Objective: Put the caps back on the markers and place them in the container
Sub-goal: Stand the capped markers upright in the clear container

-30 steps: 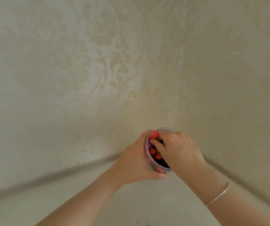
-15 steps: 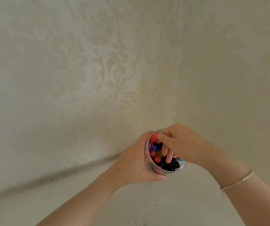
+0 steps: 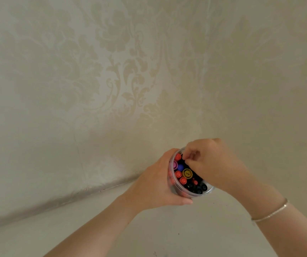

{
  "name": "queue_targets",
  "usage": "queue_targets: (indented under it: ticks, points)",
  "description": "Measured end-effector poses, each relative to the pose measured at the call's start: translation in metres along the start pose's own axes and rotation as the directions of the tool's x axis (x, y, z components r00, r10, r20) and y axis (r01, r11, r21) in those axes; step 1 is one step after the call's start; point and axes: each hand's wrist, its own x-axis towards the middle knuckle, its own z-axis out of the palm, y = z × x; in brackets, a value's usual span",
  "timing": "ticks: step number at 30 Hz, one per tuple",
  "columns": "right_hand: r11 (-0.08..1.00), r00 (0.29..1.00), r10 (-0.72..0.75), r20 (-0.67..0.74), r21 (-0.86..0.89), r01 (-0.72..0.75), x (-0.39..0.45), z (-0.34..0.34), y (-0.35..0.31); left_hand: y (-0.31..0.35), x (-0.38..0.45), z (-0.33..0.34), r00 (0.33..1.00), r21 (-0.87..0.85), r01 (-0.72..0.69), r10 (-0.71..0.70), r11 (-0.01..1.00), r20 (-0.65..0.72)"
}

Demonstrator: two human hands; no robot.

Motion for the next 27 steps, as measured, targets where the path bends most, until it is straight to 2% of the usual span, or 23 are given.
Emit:
queue_targets:
  ticks: [3,5,8,10,11,13,16,22,24,27]
  points:
    - [0.982,0.997,-0.071,-0.006,-0.176,0.069,-0.001,0.005,-0.005,0.000,0.000,0.002,1.000,0.005,-0.005,0.005,1.000,-0.001]
    - [0.980,0.995,-0.101,-0.028,-0.174,0.094,0.000,0.005,-0.003,0.000,-0.001,0.002,1.000,0.000,0.001,-0.001,1.000,-0.010]
    - [0.997,0.995,-0.068,-0.075,0.043,0.071,-0.001,0.006,0.005,-0.002,-0.002,0.002,1.000,-0.016,0.011,-0.011,1.000,-0.026]
    - [0.976,0.965,-0.078,-0.252,0.179,0.126,-0.004,0.009,0.012,-0.003,-0.002,0.000,0.999,-0.033,0.022,-0.023,0.999,-0.032]
    - [0.968,0.939,-0.101,-0.327,0.186,0.169,-0.006,0.010,0.015,-0.003,-0.001,0.000,0.999,-0.040,0.025,-0.026,0.999,-0.032]
    - [0.959,0.918,-0.206,-0.340,0.116,0.258,-0.009,0.017,0.016,-0.002,0.000,-0.001,0.999,-0.049,0.040,-0.041,0.998,-0.016]
    - [0.932,0.901,-0.358,-0.247,-0.043,0.359,-0.006,0.031,0.018,0.001,0.002,-0.001,0.999,-0.070,0.049,-0.049,0.996,-0.005]
    - [0.918,0.902,-0.383,-0.198,-0.190,0.348,0.001,0.051,0.015,-0.002,0.002,-0.002,0.997,-0.053,0.050,-0.053,0.997,-0.048]
    - [0.918,0.902,-0.371,-0.220,-0.233,0.321,0.001,0.047,0.010,-0.005,0.001,-0.003,0.997,-0.064,0.061,-0.064,0.996,-0.047]
    - [0.970,0.936,-0.206,-0.284,-0.184,0.158,0.001,0.033,0.000,-0.008,0.002,-0.002,0.998,-0.078,0.064,-0.066,0.995,-0.022]
